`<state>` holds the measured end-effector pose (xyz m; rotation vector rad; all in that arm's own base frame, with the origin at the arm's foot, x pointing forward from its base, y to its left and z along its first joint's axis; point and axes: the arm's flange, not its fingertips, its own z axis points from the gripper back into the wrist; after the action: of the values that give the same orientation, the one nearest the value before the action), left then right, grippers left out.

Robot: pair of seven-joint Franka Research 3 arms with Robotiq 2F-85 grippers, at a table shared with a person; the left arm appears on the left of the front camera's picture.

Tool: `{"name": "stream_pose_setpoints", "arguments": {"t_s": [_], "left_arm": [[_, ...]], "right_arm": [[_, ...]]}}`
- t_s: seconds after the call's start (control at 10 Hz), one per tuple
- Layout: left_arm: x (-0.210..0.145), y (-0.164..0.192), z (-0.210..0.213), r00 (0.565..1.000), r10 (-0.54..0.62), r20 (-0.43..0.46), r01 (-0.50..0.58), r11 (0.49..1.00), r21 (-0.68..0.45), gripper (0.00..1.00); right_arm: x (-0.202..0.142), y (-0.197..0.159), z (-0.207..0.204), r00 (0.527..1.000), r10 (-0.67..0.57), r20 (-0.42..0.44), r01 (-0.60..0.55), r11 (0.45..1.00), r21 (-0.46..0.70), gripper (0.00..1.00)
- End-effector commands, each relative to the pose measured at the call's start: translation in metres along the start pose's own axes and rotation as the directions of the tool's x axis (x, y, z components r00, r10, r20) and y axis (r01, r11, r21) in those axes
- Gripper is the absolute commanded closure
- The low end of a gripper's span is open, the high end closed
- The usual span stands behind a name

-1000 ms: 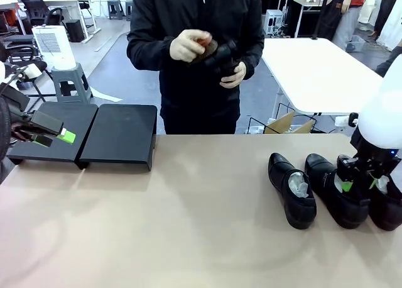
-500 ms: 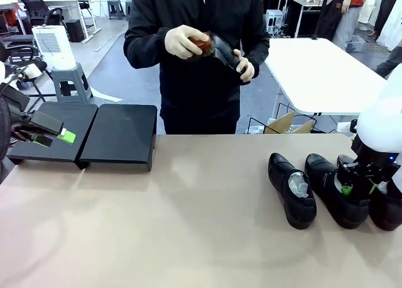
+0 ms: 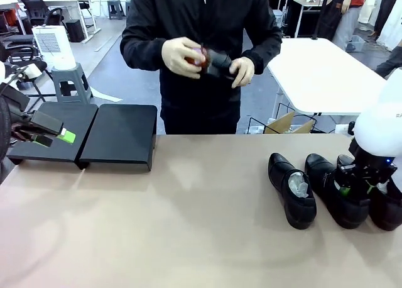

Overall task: Organize the shoes by placing them on the stand.
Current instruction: Pick up one Shoe and place it in the middle of the table.

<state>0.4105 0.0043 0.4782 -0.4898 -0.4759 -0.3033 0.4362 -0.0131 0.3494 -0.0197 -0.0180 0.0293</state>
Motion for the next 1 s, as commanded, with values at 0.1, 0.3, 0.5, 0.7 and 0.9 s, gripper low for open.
{"name": "stream_pose_setpoints", "arguments": {"t_s": [0.1,0.3,0.5,0.7,0.9], "left_arm": [[-0.001,0.002,0.000,1.000,-0.018,-0.006,0.018,1.000,-0.001,0.00],[-0.001,0.002,0.000,1.000,-0.018,-0.006,0.018,1.000,-0.001,0.00],[-0.001,0.002,0.000,1.000,-0.018,-0.006,0.018,1.000,-0.001,0.00],[-0.001,0.002,0.000,1.000,-0.018,-0.006,0.018,1.000,-0.001,0.00],[-0.001,0.002,0.000,1.000,-0.018,-0.006,0.018,1.000,-0.001,0.00]], "right_arm": [[-0.003,-0.003,-0.005,0.999,0.022,0.027,-0.022,1.000,-0.002,0.79],[-0.002,-0.004,-0.009,0.999,0.036,0.022,-0.036,0.999,-0.002,1.00],[-0.001,-0.004,-0.016,0.999,0.053,0.004,-0.053,0.999,-0.005,1.00],[-0.001,-0.006,-0.015,0.999,0.050,0.003,-0.050,0.999,0.000,1.00],[-0.001,-0.005,-0.018,0.998,0.065,-0.011,-0.065,0.998,0.009,1.00]]}}
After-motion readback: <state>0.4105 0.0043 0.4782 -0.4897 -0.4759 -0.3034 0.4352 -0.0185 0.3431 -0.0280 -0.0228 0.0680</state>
